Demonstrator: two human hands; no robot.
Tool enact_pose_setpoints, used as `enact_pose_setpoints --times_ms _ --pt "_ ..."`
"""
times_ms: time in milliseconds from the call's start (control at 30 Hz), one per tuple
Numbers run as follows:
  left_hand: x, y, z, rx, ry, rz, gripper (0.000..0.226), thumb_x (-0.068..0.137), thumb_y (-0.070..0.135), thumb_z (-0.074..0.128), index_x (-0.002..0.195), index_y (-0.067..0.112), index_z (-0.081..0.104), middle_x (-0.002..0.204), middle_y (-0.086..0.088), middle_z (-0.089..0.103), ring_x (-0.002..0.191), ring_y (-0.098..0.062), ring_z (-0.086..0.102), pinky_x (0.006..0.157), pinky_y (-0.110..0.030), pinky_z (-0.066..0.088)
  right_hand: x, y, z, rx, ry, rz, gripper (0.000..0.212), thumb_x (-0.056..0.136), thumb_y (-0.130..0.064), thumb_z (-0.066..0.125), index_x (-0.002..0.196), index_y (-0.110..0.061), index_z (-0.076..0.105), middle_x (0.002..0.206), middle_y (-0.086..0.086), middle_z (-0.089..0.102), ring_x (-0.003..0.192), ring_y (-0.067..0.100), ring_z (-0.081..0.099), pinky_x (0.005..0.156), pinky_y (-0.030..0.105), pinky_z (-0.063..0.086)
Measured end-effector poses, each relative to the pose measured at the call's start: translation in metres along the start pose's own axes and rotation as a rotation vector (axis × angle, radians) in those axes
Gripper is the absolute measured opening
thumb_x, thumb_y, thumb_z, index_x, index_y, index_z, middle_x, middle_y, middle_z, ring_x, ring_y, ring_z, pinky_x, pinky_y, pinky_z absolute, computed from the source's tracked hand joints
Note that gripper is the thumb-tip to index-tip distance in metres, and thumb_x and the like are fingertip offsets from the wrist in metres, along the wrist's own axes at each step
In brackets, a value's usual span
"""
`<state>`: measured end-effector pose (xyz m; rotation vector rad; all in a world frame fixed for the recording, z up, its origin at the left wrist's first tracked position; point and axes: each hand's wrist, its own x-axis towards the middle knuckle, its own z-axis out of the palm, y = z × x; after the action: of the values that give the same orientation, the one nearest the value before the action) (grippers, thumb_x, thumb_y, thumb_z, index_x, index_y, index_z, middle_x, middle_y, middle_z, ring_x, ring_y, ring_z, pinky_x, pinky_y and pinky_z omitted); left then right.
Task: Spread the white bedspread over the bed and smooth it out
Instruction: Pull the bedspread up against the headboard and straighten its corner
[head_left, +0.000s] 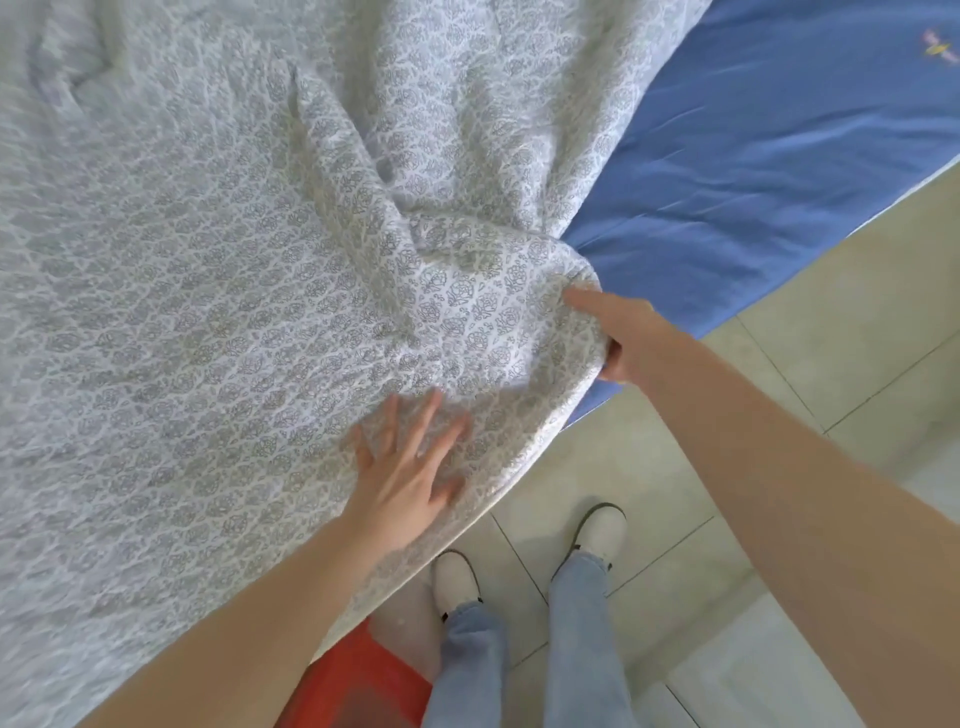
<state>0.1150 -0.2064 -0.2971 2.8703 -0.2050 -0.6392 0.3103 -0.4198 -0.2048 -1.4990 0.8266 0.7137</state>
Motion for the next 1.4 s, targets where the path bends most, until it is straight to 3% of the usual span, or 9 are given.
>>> enact_pose_setpoints --times_ms 167,367,500,600,767,967,1067,1167,1400 --pt "0.012 0.011 0.001 -0.031 0.027 -0.047 0.073 0.095 0.057 0.032 0.154 0.044 -0.009 0.165 0.003 -0.018 0.148 -0.042 -0.019 0.109 -0.076 0.006 0.009 0.016 -0.043 -0.030 0.099 -0.378 0.007 0.084 -0.024 0.068 0.079 -0.021 0.063 0.076 0.004 0.065 0.068 0.017 0.059 0.065 0.033 0.053" --pt "0.000 0.016 0.016 0.090 -0.162 0.010 0.080 0.088 0.068 0.035 0.157 0.031 0.019 0.167 -0.007 0.004 0.148 -0.050 -0.001 0.093 -0.085 0.024 0.037 0.072 -0.087 0.308 0.190 0.151 0.018 0.074 -0.006 0.070 0.091 -0.008 0.065 0.060 0.006 0.063 0.053 0.017 0.056 0.059 0.028 0.047" --pt "0.007 0.031 0.009 0.017 -0.180 -0.073 0.076 0.087 0.077 0.021 0.151 0.036 0.020 0.165 -0.004 0.002 0.149 -0.045 -0.008 0.106 -0.076 0.015 0.046 0.051 -0.093 0.470 0.030 0.268 0.050 0.095 -0.048 0.040 0.118 -0.008 0.061 0.116 0.016 0.065 0.107 0.032 0.063 0.095 0.042 0.048" --pt "0.034 0.055 -0.028 -0.187 -0.058 -0.143 0.081 0.086 0.079 0.005 0.139 0.028 0.038 0.156 -0.005 0.021 0.151 -0.034 0.009 0.116 -0.064 0.017 0.048 0.026 -0.092 0.267 -0.171 0.346 0.065 0.095 -0.064 0.035 0.115 -0.009 0.062 0.108 0.015 0.069 0.098 0.030 0.066 0.081 0.043 0.053" --pt "0.095 0.093 -0.110 -0.713 0.266 -0.401 0.077 0.090 0.072 0.039 0.146 0.019 0.035 0.147 -0.005 0.036 0.134 -0.022 0.038 0.104 -0.041 0.040 0.037 0.002 -0.075 -0.094 -0.356 0.138 0.045 0.081 -0.029 0.075 0.120 -0.009 0.065 0.112 0.011 0.072 0.103 0.030 0.069 0.092 0.047 0.054" --pt "0.157 0.110 -0.162 -1.204 0.062 -0.874 0.111 0.075 0.062 0.073 0.153 0.007 0.017 0.148 -0.013 0.040 0.131 -0.033 0.045 0.105 -0.047 0.042 -0.009 0.021 -0.047 -0.873 -0.495 -0.481 0.041 0.092 -0.016 0.058 0.133 -0.022 0.053 0.120 0.001 0.064 0.112 0.022 0.059 0.095 0.034 0.047" --pt "0.157 0.093 -0.147 -1.212 0.156 -0.944 0.076 0.077 0.033 0.079 0.135 0.001 0.043 0.101 -0.004 0.062 0.095 -0.024 0.061 0.084 -0.037 0.053 -0.022 0.019 -0.037 -0.922 -0.712 -0.428 0.044 0.093 -0.033 0.061 0.134 -0.021 0.051 0.124 -0.002 0.061 0.114 0.019 0.058 0.096 0.031 0.046" --pt "0.144 0.068 -0.142 -1.277 0.241 -1.028 0.051 0.088 0.021 0.071 0.129 -0.002 0.054 0.053 0.001 0.057 0.052 -0.017 0.058 0.049 -0.027 0.050 -0.005 -0.004 -0.030 -0.555 -0.512 -0.163 0.036 0.096 -0.050 0.049 0.118 -0.021 0.056 0.116 -0.002 0.059 0.100 0.016 0.056 0.086 0.023 0.045" --pt "0.094 0.029 -0.132 -1.322 0.243 -1.014 0.023 0.090 0.030 0.070 0.080 0.013 0.059 0.079 -0.006 0.064 0.071 -0.025 0.064 0.059 -0.030 0.047 0.049 -0.003 0.012 -0.391 -0.195 0.135 0.039 0.083 -0.040 0.072 0.077 -0.015 0.042 0.068 0.007 0.048 0.055 0.015 0.045 0.062 0.029 0.044"
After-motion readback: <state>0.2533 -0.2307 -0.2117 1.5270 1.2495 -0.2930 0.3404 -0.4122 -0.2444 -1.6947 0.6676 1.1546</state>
